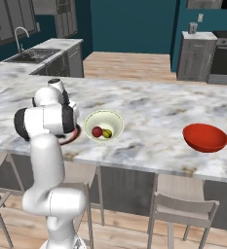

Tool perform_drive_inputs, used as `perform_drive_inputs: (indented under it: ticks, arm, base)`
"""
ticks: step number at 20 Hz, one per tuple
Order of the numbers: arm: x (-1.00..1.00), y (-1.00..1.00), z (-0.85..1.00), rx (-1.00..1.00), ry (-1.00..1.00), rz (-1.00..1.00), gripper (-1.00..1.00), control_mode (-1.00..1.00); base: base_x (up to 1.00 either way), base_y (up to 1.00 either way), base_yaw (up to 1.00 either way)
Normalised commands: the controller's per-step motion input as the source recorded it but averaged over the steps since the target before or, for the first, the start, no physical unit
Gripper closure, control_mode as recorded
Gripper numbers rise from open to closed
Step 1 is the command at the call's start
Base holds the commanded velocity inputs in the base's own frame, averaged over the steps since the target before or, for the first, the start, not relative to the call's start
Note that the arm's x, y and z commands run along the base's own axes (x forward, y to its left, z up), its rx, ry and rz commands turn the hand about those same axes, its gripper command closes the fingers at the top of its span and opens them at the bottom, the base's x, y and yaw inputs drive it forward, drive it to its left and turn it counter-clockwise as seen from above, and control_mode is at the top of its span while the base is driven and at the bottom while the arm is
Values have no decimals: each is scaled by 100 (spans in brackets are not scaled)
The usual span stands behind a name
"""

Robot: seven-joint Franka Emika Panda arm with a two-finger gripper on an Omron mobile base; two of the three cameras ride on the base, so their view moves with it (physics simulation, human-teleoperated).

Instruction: Take the fruits from the plate on the dining counter and place two fruits in each bowl.

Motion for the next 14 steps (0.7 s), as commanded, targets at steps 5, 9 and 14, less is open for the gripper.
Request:
perform_drive_inputs:
  ticks: [5, 9, 14]
  arm:
    - [-71, -95, 58, 2, 0, 4, 100, -100]
    - [-81, -89, 48, 1, 0, 4, 100, -100]
    - [-86, -68, 47, 0, 0, 5, 100, -100]
  base:
    - [0, 0, 0]
    - [0, 0, 0]
    - [0, 0, 0]
